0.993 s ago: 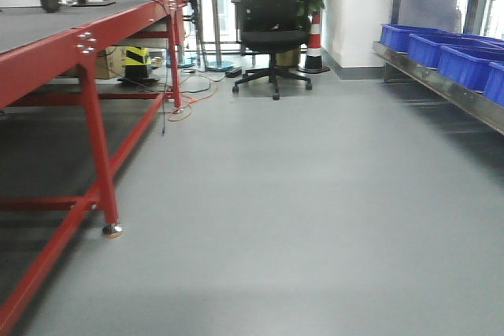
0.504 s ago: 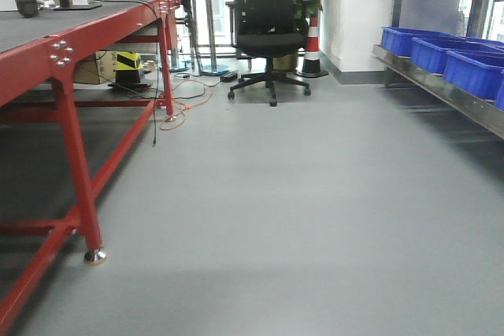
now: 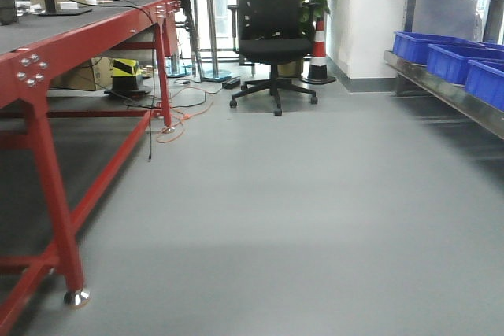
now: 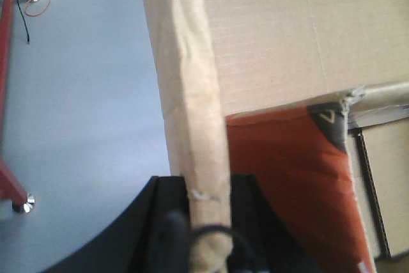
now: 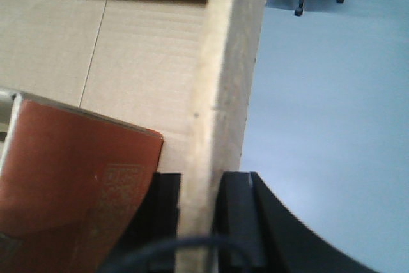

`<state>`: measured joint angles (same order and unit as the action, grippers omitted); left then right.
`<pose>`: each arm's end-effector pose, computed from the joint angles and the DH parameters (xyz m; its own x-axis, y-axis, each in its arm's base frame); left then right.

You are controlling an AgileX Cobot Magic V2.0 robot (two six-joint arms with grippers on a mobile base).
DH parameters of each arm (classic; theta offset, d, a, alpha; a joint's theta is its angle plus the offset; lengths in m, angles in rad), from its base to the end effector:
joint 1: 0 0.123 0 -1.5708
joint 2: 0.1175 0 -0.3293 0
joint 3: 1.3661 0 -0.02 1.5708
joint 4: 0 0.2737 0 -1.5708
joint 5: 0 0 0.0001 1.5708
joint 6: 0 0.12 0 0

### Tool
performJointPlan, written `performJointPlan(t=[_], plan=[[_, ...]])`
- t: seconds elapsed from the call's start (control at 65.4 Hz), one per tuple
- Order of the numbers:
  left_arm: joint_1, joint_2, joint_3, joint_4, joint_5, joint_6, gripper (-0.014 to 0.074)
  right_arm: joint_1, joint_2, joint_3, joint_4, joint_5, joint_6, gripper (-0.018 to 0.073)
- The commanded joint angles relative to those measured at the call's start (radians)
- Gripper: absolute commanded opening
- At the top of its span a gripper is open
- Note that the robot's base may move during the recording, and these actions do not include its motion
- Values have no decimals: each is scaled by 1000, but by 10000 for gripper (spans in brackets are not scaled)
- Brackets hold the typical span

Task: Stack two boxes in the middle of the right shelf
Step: 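Hold the boxes in both grippers while driving to the steel shelf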

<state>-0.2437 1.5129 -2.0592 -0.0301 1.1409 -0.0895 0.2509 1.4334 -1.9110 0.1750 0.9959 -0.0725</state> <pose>0.3225 -0.0836 0.5715 -0.4959 0.0184 -0.8682 0.2150 0.9712 -0.1023 0.3077 0.0970 0.5667 -0.4072 -0.0805 -0.9098 -0.3652 0.9274 0.0814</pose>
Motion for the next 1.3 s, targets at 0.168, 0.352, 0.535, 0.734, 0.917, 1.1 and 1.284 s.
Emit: performJointPlan(t=[0.168,0.352,0.535,0.734,0.917,1.1,1.284], plan=[[1,-14,-10,35,-36,3,-111,-11,-9,-12,-53,-62,-6,-153],[1,-14,-10,37,-38,3,-111,-11,-9,-12,-53,-62,-6,-153],[1,-14,-10,37,-38,3,-111,-11,-9,-12,-53,-62,-6,-153],[1,-14,-10,39,-38,3,-111,-11,-9,-12,-53,-62,-6,-153],[1,-14,-10,41,-38,3,-111,-11,-9,-12,-53,-62,-6,-153],[1,-14,-10,41,-38,3,-111,-11,-9,-12,-53,-62,-6,-153],[1,-14,-10,41,-38,3,-111,-11,-9,-12,-53,-62,-6,-153]])
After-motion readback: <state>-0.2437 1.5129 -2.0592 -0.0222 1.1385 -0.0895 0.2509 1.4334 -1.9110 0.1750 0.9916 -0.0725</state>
